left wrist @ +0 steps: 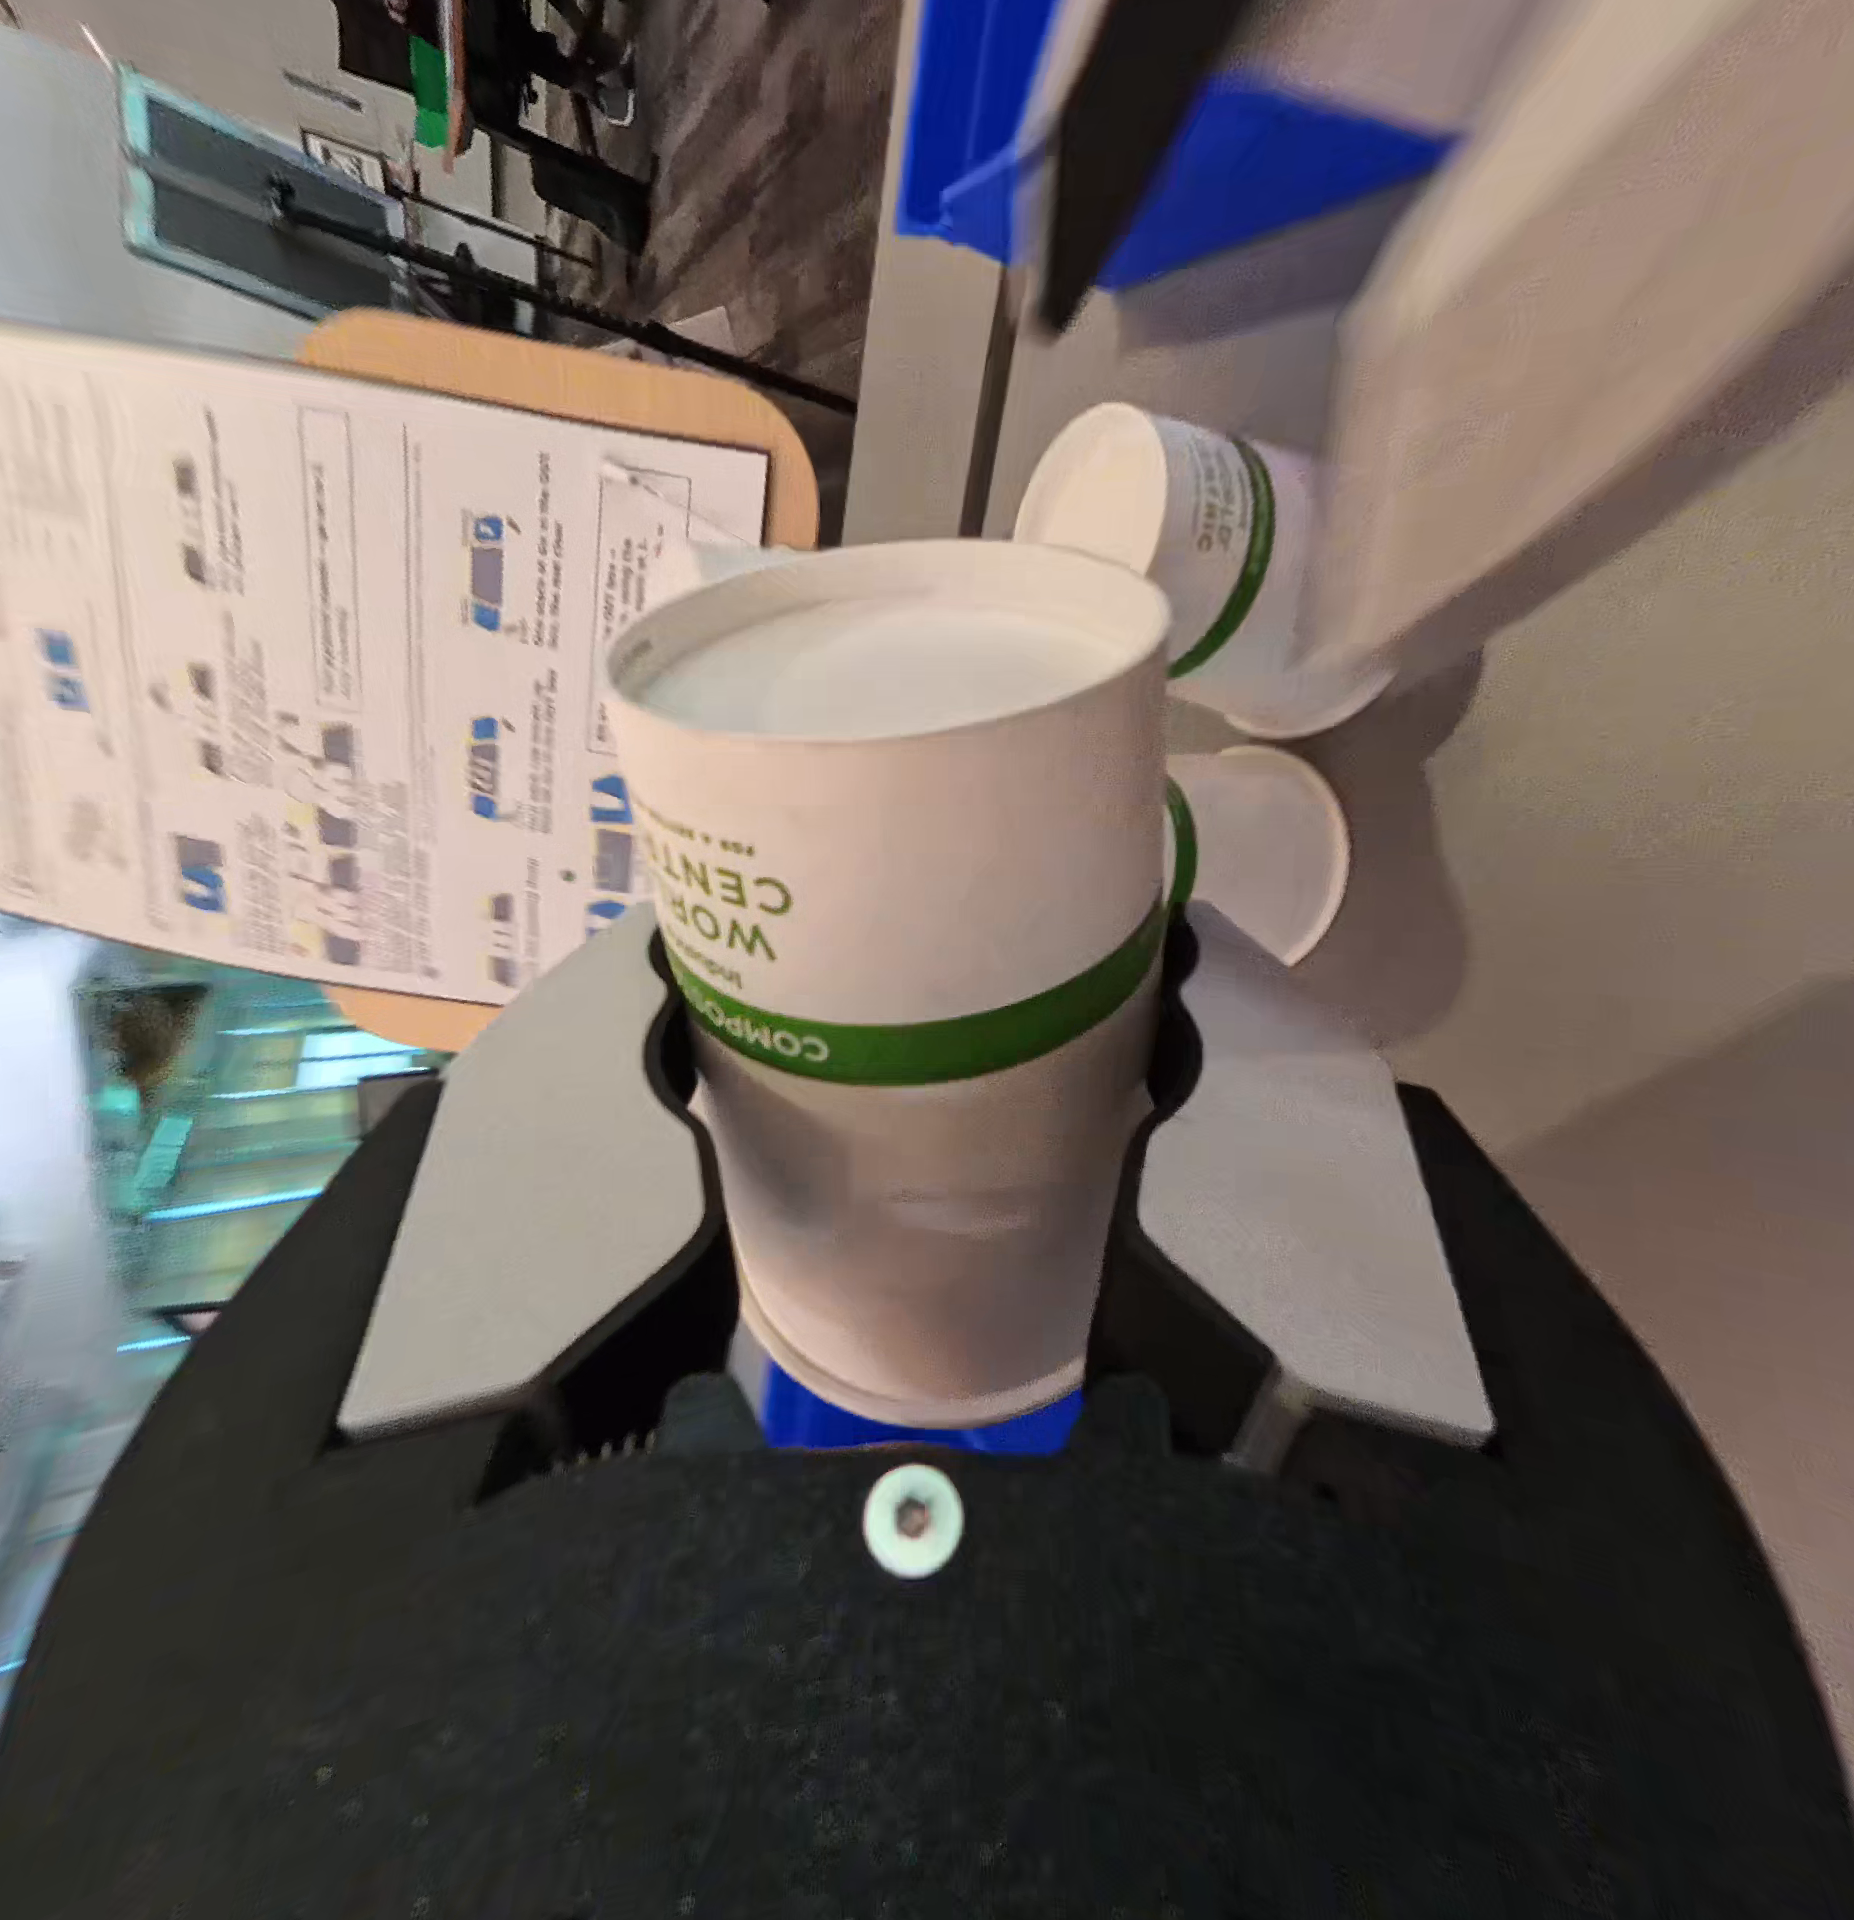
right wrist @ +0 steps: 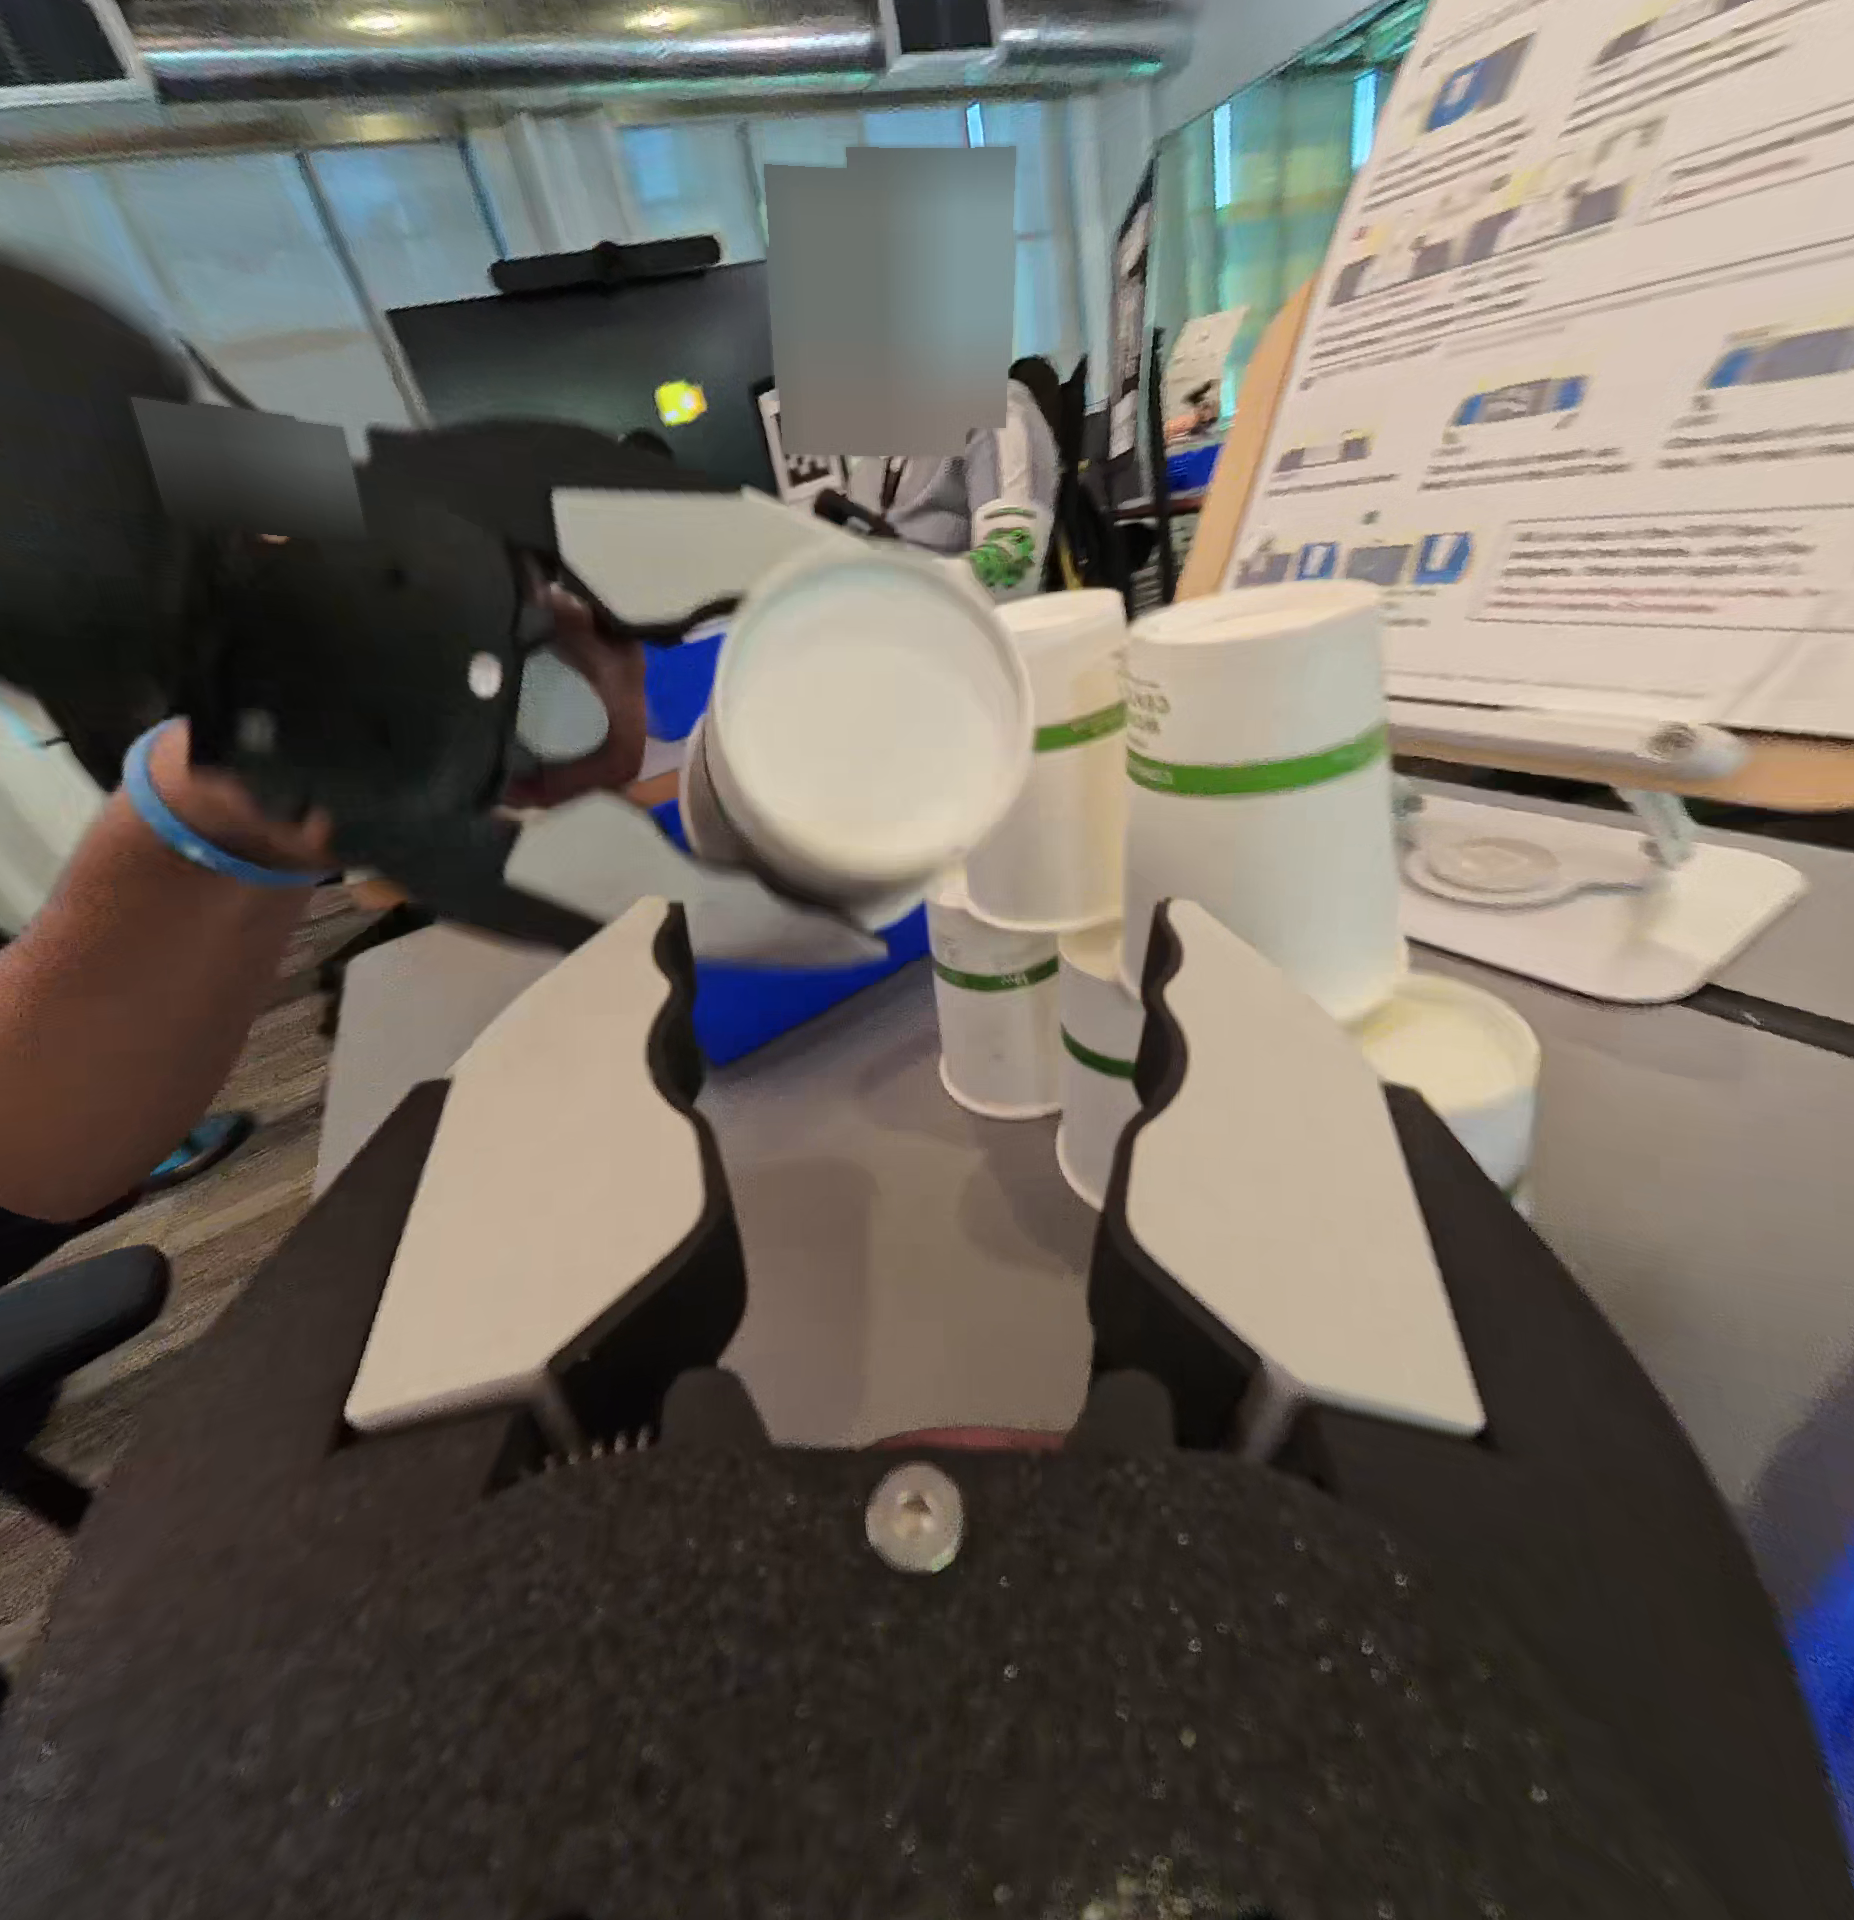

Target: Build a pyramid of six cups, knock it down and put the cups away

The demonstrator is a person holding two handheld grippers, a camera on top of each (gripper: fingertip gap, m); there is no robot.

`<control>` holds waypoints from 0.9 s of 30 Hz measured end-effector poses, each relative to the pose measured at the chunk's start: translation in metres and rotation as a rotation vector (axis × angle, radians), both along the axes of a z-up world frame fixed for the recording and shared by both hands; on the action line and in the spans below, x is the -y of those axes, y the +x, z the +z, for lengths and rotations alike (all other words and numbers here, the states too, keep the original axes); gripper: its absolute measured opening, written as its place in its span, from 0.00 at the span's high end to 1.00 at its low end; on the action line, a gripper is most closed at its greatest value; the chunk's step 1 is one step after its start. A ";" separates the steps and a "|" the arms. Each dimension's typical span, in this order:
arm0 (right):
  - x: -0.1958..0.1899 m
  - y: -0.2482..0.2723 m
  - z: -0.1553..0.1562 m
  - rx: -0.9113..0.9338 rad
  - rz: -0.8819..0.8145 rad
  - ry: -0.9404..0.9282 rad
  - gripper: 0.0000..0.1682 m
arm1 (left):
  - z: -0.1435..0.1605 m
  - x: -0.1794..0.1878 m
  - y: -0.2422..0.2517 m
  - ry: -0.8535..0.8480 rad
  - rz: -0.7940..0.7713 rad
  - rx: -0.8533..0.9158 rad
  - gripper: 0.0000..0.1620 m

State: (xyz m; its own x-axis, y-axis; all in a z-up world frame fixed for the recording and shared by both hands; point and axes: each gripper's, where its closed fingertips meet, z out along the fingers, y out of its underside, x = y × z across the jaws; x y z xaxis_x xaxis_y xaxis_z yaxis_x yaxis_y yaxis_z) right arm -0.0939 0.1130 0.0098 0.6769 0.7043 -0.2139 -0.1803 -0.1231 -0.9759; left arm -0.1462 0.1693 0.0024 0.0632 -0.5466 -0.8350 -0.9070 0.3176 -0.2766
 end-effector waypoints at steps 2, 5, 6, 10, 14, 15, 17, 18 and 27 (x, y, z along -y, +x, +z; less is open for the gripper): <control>0.022 0.003 -0.023 0.003 -0.023 -0.021 0.52 | 0.015 -0.012 -0.006 -0.077 0.034 0.163 0.47; 0.061 -0.012 -0.067 0.015 -0.007 -0.030 0.55 | 0.053 -0.033 -0.006 -0.167 0.073 0.491 0.47; 0.071 -0.023 -0.076 0.029 0.039 -0.065 0.55 | 0.068 -0.041 -0.005 -0.188 0.089 0.622 0.47; 0.086 -0.047 -0.073 0.029 0.127 -0.090 0.56 | 0.111 -0.074 0.000 -0.262 0.172 1.017 0.47; 0.088 -0.050 -0.083 0.063 0.152 -0.116 0.56 | 0.119 -0.100 0.007 -0.244 0.246 1.139 0.47; 0.088 -0.050 -0.084 0.055 0.158 -0.126 0.57 | 0.119 -0.104 0.011 -0.249 0.251 1.154 0.47; 0.088 -0.049 -0.084 0.045 0.169 -0.137 0.57 | 0.114 -0.111 0.015 -0.242 0.282 1.150 0.47; 0.088 -0.049 -0.084 0.045 0.172 -0.140 0.58 | 0.112 -0.114 0.014 -0.218 0.296 1.147 0.47; 0.090 -0.055 -0.094 0.055 0.216 -0.185 0.60 | 0.084 -0.117 0.022 -0.237 0.294 1.080 0.47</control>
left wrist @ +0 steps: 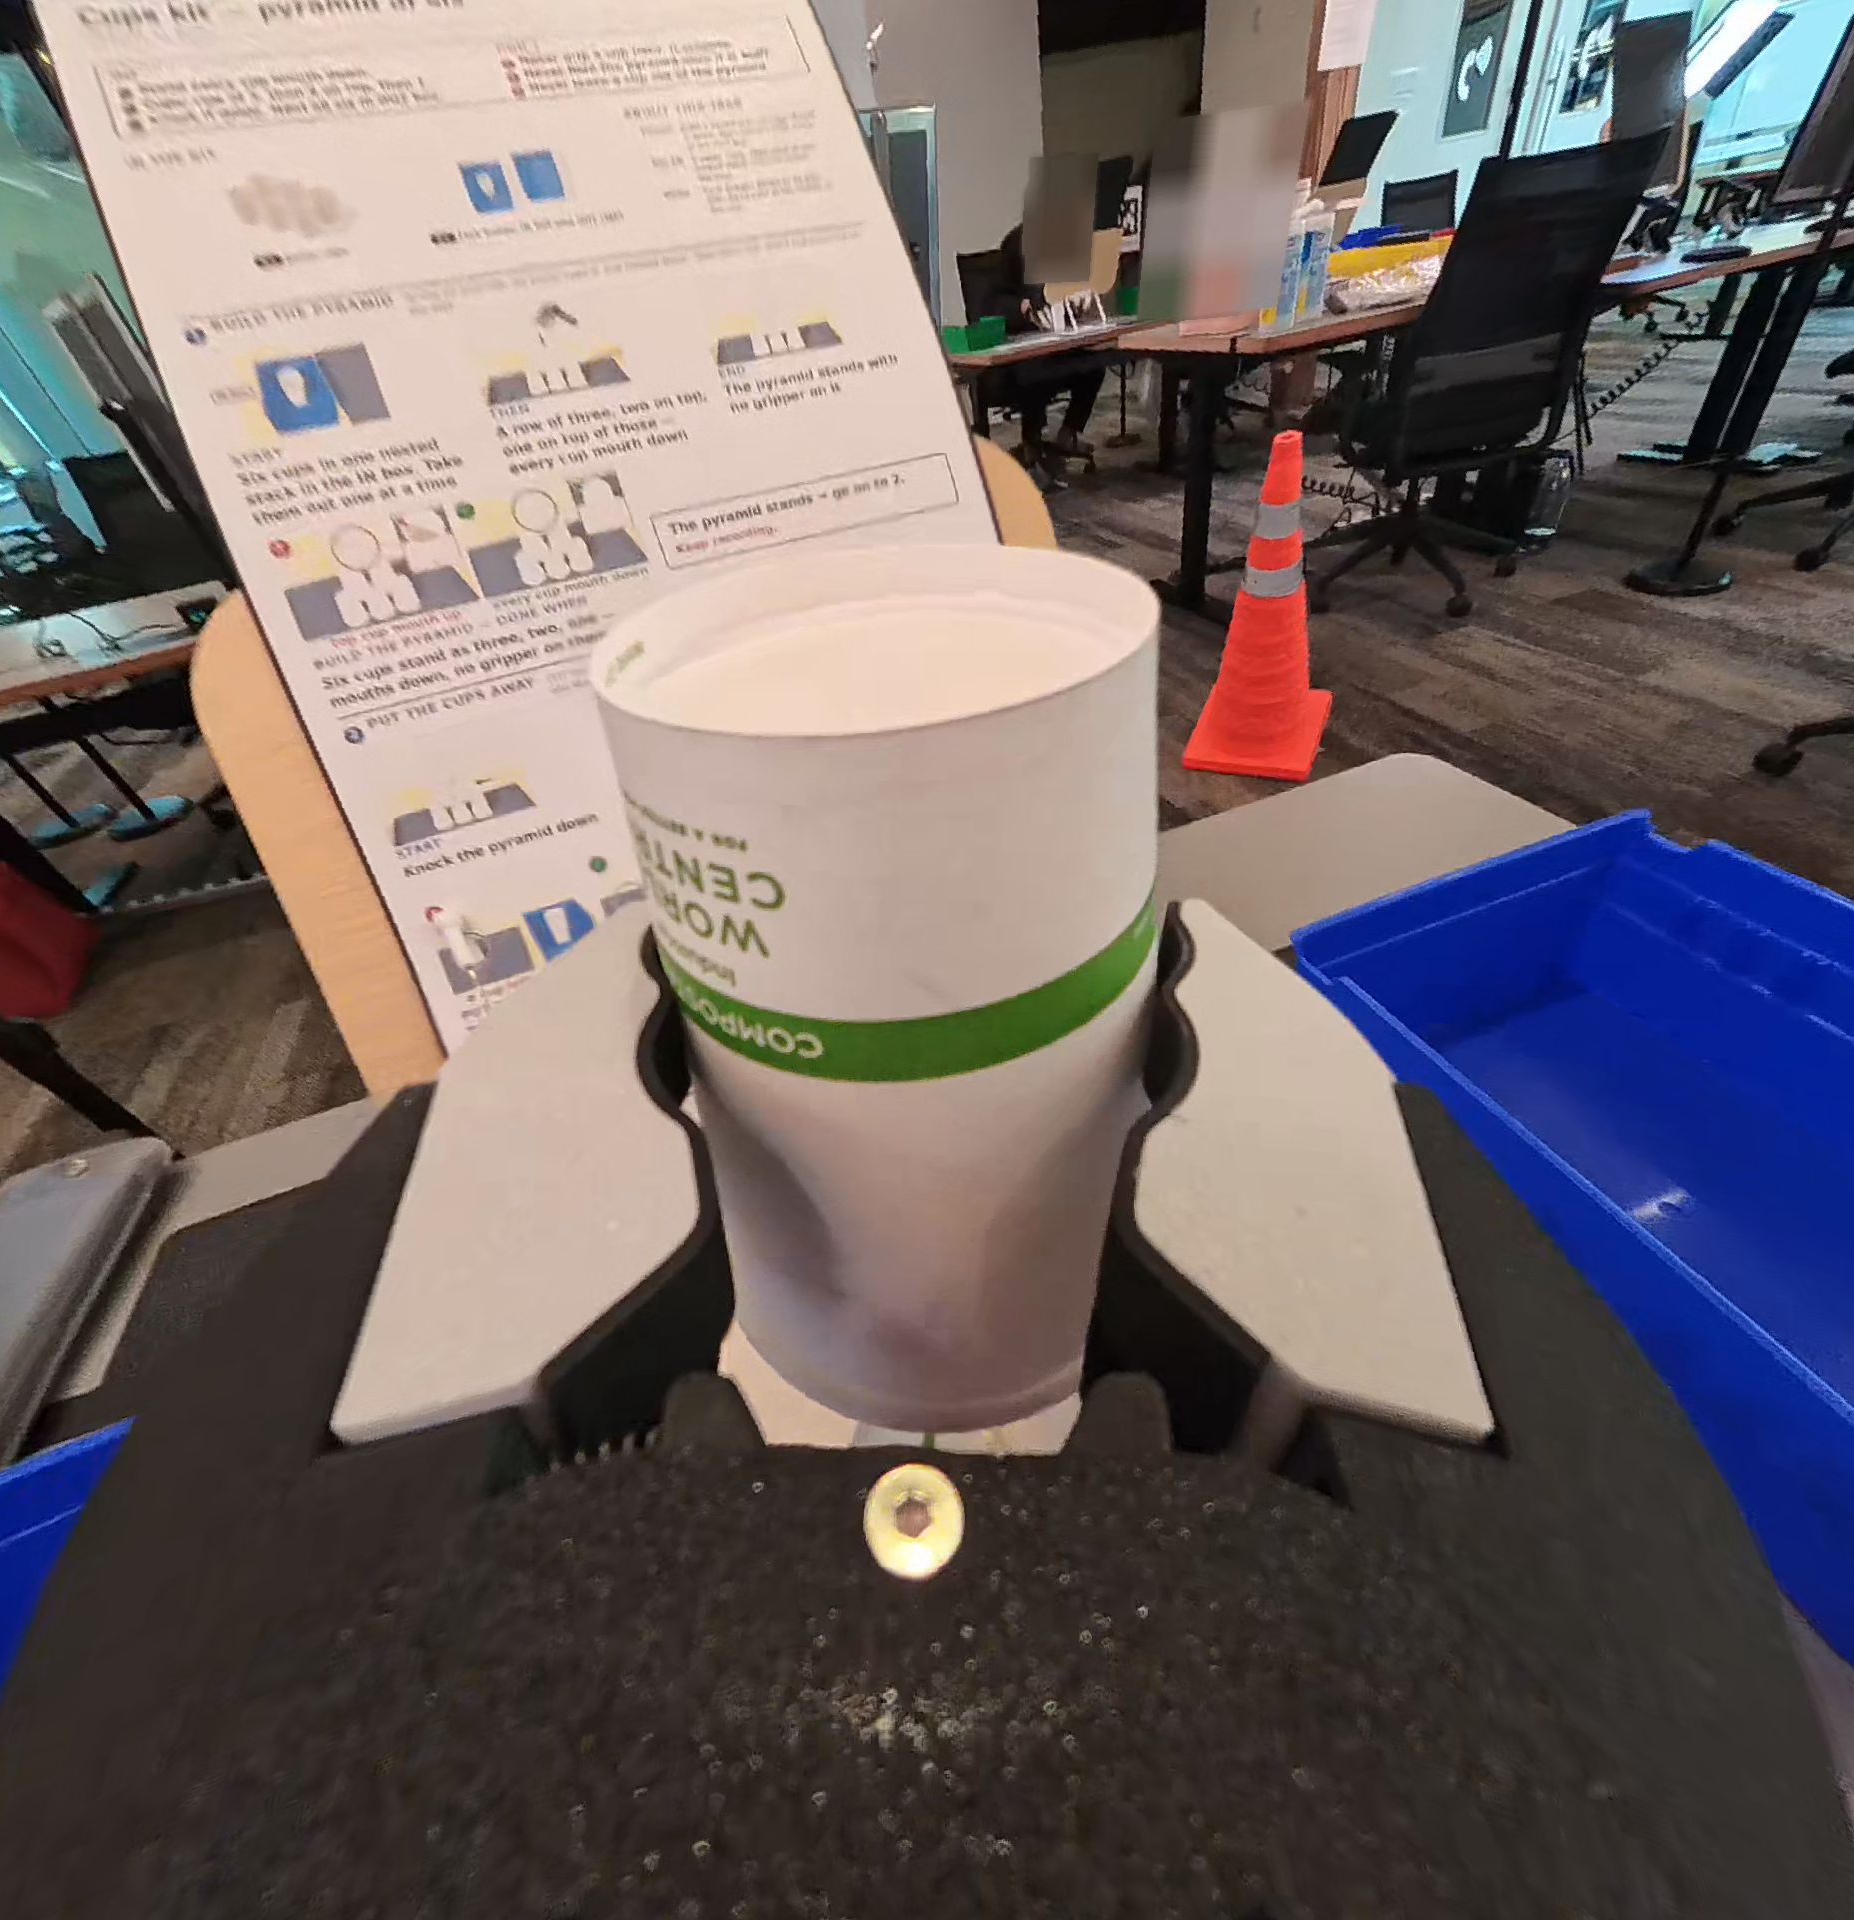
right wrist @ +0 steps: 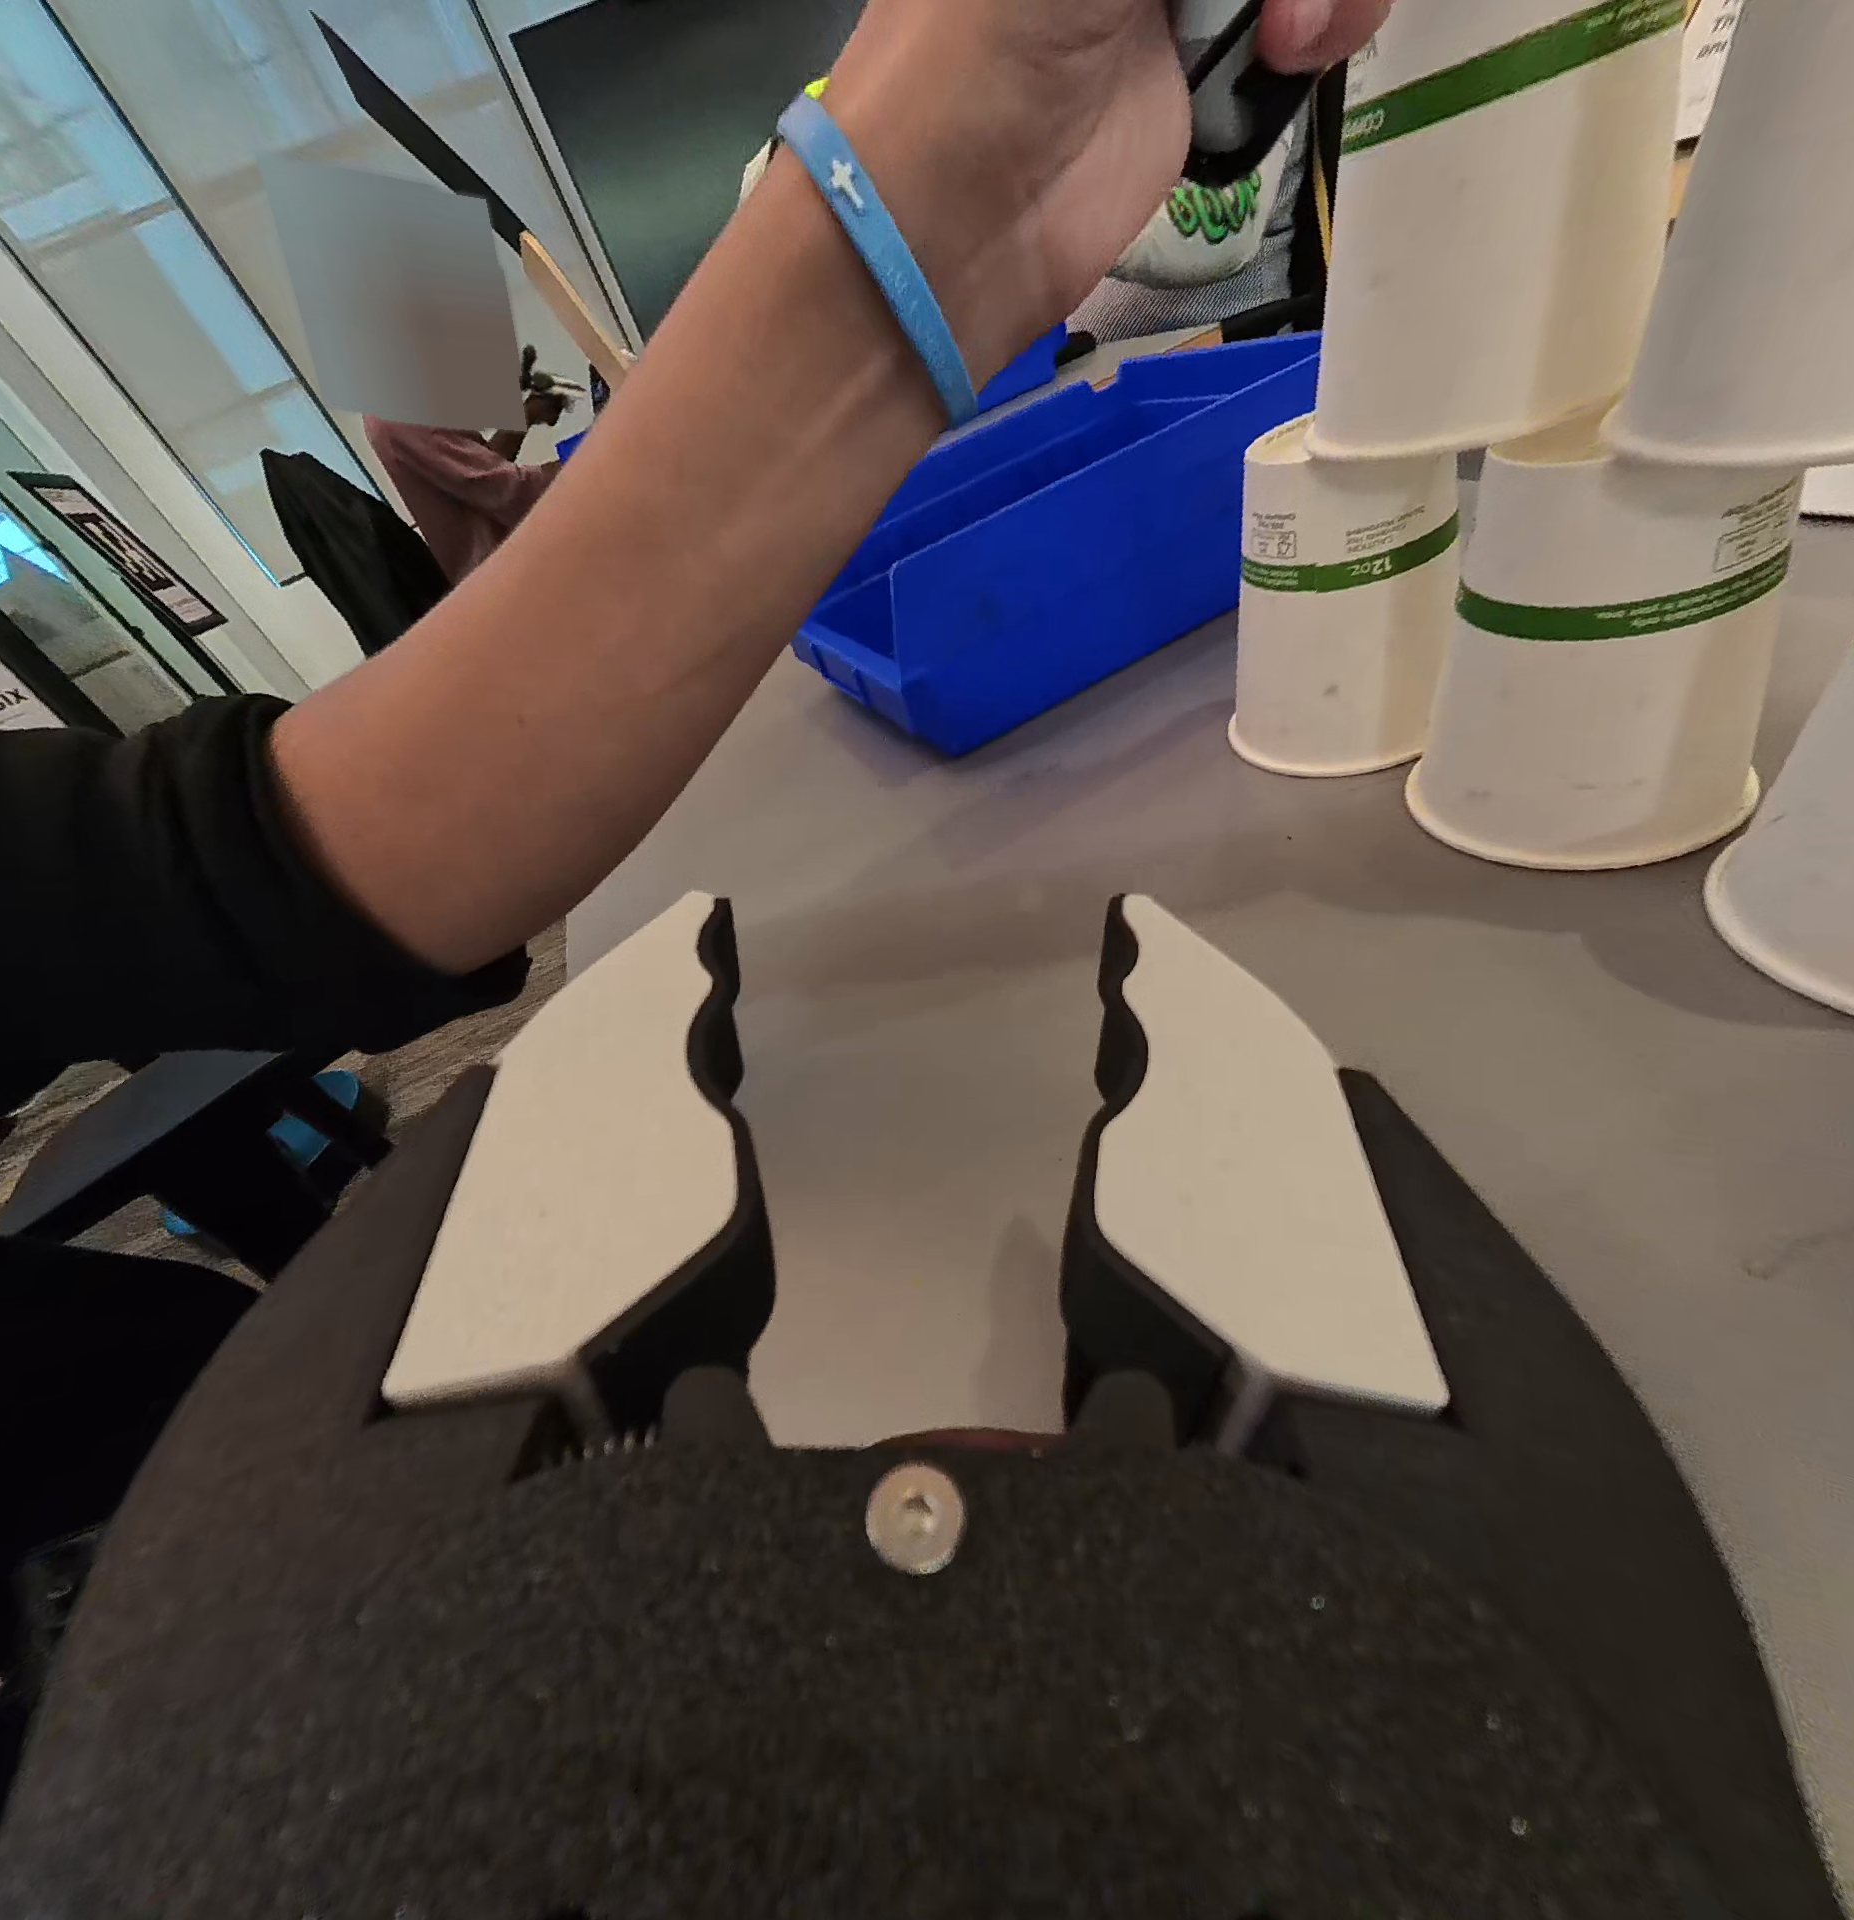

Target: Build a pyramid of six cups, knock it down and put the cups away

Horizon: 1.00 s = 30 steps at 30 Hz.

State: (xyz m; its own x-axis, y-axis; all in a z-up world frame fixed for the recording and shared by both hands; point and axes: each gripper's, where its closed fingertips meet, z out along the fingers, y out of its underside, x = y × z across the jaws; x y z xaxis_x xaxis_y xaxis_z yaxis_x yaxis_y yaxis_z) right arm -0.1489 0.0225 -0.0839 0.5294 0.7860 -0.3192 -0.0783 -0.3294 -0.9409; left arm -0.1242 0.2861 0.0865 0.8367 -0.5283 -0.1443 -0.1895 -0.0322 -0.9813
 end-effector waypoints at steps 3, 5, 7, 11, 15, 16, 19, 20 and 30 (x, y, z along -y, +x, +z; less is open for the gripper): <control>0.001 -0.003 -0.003 0.018 0.011 -0.003 0.62 | -0.005 -0.001 0.002 -0.017 -0.015 -0.009 0.46; 0.002 -0.004 -0.005 0.024 0.019 -0.007 0.62 | -0.008 -0.003 0.004 -0.029 -0.017 -0.016 0.46; 0.002 -0.005 -0.006 0.020 0.024 -0.015 0.62 | -0.010 -0.003 0.003 -0.041 -0.021 -0.024 0.45; 0.002 -0.005 -0.006 0.020 0.025 -0.017 0.61 | -0.008 0.004 0.000 -0.024 -0.029 -0.043 0.40; -0.001 0.000 -0.005 0.013 0.008 -0.015 0.61 | 0.007 0.024 -0.014 -0.035 -0.073 -0.026 0.39; -0.003 0.003 -0.004 0.014 -0.010 -0.008 0.61 | 0.011 0.030 -0.024 -0.036 -0.077 -0.024 0.39; -0.014 0.018 0.000 0.026 -0.113 0.034 0.59 | 0.011 0.057 -0.060 -0.071 -0.107 -0.012 0.42; -0.018 0.024 0.000 0.044 -0.159 0.052 0.59 | 0.003 0.070 -0.072 -0.097 -0.126 0.007 0.45; -0.028 0.050 -0.004 0.189 -0.449 0.122 0.59 | -0.179 0.210 -0.160 -0.300 -0.088 0.115 0.56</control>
State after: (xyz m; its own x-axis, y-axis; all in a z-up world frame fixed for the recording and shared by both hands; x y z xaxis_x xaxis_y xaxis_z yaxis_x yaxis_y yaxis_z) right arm -0.0990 0.0509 -0.0874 0.8636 0.4931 -0.1051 -0.0114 -0.1892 -0.9819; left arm -0.2839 0.0757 -0.0922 0.7879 -0.6037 0.1213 -0.0930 -0.3114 -0.9457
